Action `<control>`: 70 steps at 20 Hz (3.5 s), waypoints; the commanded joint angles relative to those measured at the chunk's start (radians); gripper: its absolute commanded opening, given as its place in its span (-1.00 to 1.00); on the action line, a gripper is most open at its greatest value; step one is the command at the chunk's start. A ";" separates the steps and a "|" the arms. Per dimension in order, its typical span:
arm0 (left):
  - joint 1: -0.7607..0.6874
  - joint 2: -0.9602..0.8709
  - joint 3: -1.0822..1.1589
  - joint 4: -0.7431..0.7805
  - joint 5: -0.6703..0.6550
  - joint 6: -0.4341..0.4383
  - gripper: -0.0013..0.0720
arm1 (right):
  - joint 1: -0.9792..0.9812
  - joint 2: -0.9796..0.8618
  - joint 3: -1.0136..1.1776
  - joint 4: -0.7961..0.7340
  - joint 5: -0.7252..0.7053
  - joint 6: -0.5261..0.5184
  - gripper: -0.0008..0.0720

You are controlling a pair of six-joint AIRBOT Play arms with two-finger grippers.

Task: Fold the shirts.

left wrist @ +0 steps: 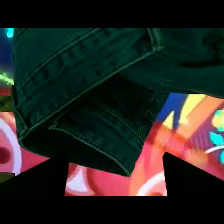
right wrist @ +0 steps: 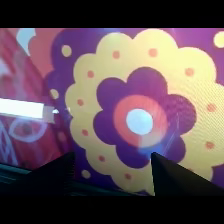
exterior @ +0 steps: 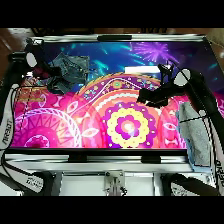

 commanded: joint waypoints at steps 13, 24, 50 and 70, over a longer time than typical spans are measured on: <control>0.098 -0.169 0.051 -0.206 -0.200 -0.079 0.85 | 0.001 0.000 0.001 -0.004 0.024 -0.002 0.64; 0.104 -0.219 -0.006 -0.385 -0.002 -0.098 0.86 | 0.001 0.000 0.001 -0.003 0.020 -0.002 0.64; -0.676 0.518 -0.203 -0.370 0.189 0.018 -0.68 | -0.208 0.499 0.398 -0.367 0.079 -0.059 0.63; -0.233 0.401 -0.354 -0.428 -0.441 0.072 0.99 | -0.207 -0.028 0.395 -0.012 0.385 -0.277 0.82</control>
